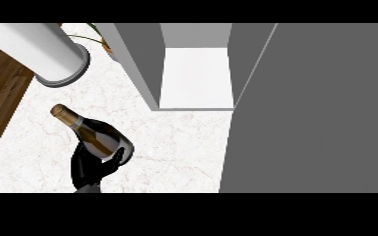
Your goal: Pick up the wine, place it into the cabinet and close the cabinet
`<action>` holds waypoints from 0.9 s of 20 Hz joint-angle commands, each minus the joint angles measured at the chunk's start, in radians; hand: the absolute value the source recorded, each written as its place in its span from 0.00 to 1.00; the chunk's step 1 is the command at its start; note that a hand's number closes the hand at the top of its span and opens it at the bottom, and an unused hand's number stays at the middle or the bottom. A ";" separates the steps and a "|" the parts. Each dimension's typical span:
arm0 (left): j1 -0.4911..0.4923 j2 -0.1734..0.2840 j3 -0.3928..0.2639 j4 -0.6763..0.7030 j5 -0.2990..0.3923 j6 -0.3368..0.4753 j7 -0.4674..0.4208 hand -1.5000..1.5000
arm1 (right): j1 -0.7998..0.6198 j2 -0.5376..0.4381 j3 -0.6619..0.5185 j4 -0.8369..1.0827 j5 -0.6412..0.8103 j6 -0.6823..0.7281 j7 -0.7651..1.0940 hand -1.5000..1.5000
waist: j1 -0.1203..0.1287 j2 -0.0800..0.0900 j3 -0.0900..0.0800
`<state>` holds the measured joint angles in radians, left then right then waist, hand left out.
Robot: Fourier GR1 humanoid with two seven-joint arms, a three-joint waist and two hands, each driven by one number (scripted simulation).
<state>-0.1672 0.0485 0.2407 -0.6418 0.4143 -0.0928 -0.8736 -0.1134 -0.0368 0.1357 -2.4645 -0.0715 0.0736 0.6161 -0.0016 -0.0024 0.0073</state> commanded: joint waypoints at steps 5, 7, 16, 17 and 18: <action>-0.055 0.039 -0.031 0.014 0.029 -0.158 0.132 1.00 | 0.024 -0.020 -0.074 -0.078 -0.104 0.019 0.035 0.00 | -0.002 0.001 -0.007; -0.057 0.094 -0.033 0.090 0.023 -0.276 0.128 1.00 | 0.043 -0.029 -0.095 -0.068 -0.123 0.039 0.014 0.00 | -0.008 0.003 -0.007; -0.069 0.037 -0.059 -0.004 0.034 -0.268 0.139 1.00 | 0.027 -0.028 -0.100 -0.076 -0.113 0.049 0.026 0.00 | -0.001 0.001 -0.007; -0.130 0.082 -0.038 0.017 0.062 -0.313 0.196 1.00 | 0.008 0.008 -0.062 -0.002 -0.083 0.039 -0.019 0.00 | -0.001 0.002 -0.007; -0.069 0.047 -0.073 -0.083 0.055 -0.276 0.229 1.00 | 0.047 0.007 -0.034 -0.081 -0.064 0.035 0.017 0.00 | 0.003 -0.001 -0.007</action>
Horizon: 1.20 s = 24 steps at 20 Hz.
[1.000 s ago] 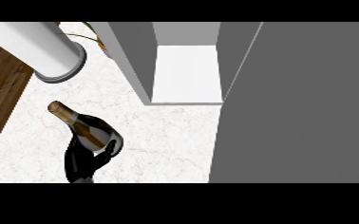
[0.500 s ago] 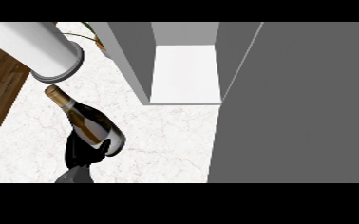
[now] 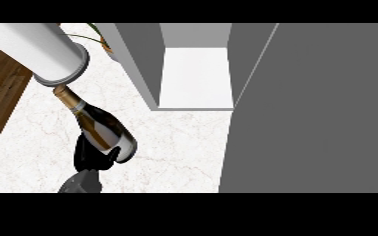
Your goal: Pick up the wine, place it into the cabinet and close the cabinet
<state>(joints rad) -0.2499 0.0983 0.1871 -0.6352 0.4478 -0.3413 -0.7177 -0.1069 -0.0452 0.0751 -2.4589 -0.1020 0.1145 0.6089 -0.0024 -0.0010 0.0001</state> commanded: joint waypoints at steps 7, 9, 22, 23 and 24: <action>0.127 -0.069 -0.131 -0.388 -0.022 0.080 0.183 1.00 | -0.006 0.018 0.006 -0.028 -0.022 -0.016 0.010 0.00 | 0.006 -0.002 0.000; 0.157 -0.093 -0.187 -0.454 -0.040 0.131 0.197 1.00 | 0.041 -0.029 -0.074 -0.072 -0.149 0.037 0.026 0.00 | 0.004 -0.002 0.001; 0.235 -0.098 -0.587 -0.683 0.142 0.492 0.249 1.00 | 0.032 0.023 0.017 -0.035 -0.049 -0.002 0.004 0.00 | 0.002 0.000 0.000; 0.186 -0.098 -0.608 -0.662 0.174 0.547 0.229 1.00 | -0.056 0.009 0.023 -0.028 -0.018 -0.042 0.091 0.00 | 0.002 0.000 -0.001; 0.158 -0.098 -0.585 -0.641 0.177 0.566 0.265 1.00 | -0.053 -0.011 -0.046 0.011 -0.088 -0.009 0.045 0.00 | 0.001 0.001 0.000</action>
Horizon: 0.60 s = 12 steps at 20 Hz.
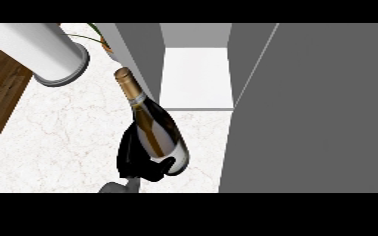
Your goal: Pick up the wine, place it into the cabinet and close the cabinet
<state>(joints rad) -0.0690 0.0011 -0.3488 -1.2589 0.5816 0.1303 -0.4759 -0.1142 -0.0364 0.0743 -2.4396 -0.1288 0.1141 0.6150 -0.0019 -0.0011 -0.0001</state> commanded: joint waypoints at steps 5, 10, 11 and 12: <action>-0.087 -0.001 -0.110 0.112 0.168 0.134 -0.059 1.00 | 0.061 -0.003 -0.007 -0.051 -0.042 0.018 -0.008 0.00 | -0.005 0.001 0.000; -0.156 -0.001 -0.128 0.257 0.221 0.133 -0.159 1.00 | 0.021 -0.032 -0.073 0.006 -0.095 0.053 -0.037 0.00 | -0.008 0.003 0.000; -0.186 -0.001 -0.124 0.280 0.241 0.117 -0.162 1.00 | -0.017 -0.013 -0.029 -0.011 -0.055 0.008 0.020 0.00 | -0.006 0.002 -0.001; -0.170 -0.001 -0.100 0.255 0.204 0.113 -0.129 1.00 | -0.001 -0.019 -0.013 -0.085 -0.059 0.000 0.073 0.00 | -0.005 0.001 0.000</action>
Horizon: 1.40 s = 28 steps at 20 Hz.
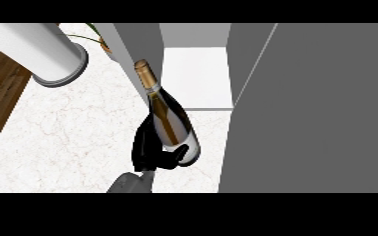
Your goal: Pick up the wine, place it into the cabinet and close the cabinet
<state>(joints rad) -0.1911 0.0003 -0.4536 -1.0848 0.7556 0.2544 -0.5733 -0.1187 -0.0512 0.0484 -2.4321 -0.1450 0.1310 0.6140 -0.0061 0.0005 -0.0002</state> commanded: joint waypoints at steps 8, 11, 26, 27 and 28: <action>-0.246 0.000 -0.002 0.280 0.132 -0.039 -0.129 1.00 | 0.104 0.028 0.038 -0.039 -0.015 0.022 -0.061 0.00 | -0.007 0.001 0.000; -0.271 0.000 -0.065 0.290 0.199 0.000 -0.164 1.00 | 0.029 0.022 0.043 0.001 -0.008 0.003 -0.036 0.00 | -0.005 0.001 0.000; -0.532 0.000 0.012 0.538 0.307 0.001 -0.155 1.00 | 0.031 -0.006 -0.018 0.063 -0.067 0.042 -0.095 0.00 | -0.011 0.003 0.000; -0.570 0.000 0.083 0.571 0.286 -0.031 -0.126 1.00 | 0.011 -0.006 -0.025 -0.013 -0.064 -0.002 -0.026 0.00 | -0.008 0.002 0.000; -0.604 0.000 0.016 0.583 0.357 -0.010 -0.134 1.00 | 0.045 0.009 -0.001 -0.030 -0.062 0.000 -0.035 0.00 | -0.025 0.005 -0.001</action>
<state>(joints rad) -0.6950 -0.0011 -0.4625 -0.5781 1.0600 0.2521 -0.7209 -0.0835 -0.0444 0.0460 -2.4058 -0.1809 0.1466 0.5419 -0.0203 0.0024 -0.0007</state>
